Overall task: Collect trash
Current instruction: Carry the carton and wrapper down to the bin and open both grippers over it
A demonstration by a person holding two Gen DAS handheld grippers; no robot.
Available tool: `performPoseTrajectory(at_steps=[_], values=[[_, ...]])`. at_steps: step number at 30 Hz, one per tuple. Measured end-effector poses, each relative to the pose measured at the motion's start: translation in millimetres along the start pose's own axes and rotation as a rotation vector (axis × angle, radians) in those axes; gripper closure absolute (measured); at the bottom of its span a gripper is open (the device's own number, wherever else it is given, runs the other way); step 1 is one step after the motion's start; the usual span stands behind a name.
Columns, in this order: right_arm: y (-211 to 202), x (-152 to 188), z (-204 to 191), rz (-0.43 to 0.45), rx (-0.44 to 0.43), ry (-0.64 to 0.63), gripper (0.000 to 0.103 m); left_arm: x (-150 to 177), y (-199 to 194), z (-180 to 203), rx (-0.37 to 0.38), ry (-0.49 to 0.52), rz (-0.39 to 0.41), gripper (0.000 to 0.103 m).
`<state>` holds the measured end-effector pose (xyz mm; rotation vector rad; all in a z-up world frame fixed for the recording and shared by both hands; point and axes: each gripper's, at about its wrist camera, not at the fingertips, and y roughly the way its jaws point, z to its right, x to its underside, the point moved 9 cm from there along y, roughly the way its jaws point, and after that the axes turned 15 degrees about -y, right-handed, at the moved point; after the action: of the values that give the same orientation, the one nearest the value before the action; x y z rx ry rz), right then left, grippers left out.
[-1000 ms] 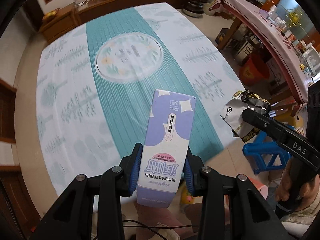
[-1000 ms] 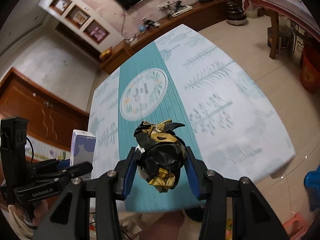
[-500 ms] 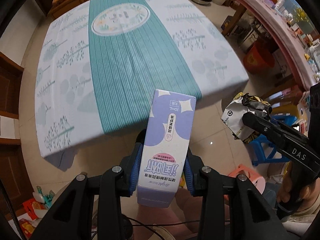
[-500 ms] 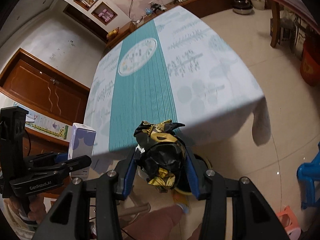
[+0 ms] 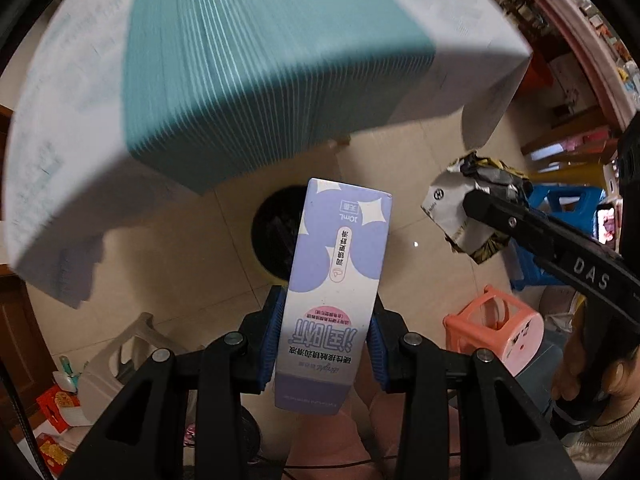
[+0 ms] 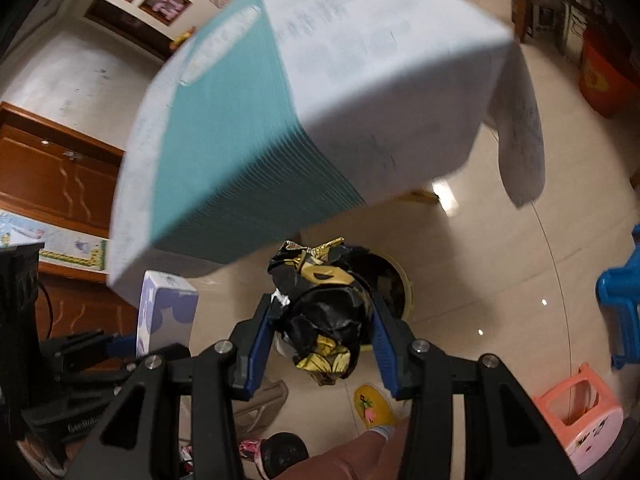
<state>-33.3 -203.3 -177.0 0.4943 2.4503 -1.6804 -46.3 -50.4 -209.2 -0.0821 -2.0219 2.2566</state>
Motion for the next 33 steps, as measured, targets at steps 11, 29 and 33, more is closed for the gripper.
performPoseTrajectory(at_steps=[11,29,33], values=[[114.1,47.5,50.1,-0.046,0.066,0.128,0.057,-12.7,139.5,-8.8,0.021,-0.057,-0.039,0.066],[213.2,67.4,81.1,-0.076,0.126,0.118,0.057,-44.2,240.8,-18.8,0.023,-0.103,-0.029,0.03],[216.8,67.3,77.0,-0.076,0.124,0.111,0.057,-44.5,245.4,-27.9,0.001,-0.117,-0.039,0.023]])
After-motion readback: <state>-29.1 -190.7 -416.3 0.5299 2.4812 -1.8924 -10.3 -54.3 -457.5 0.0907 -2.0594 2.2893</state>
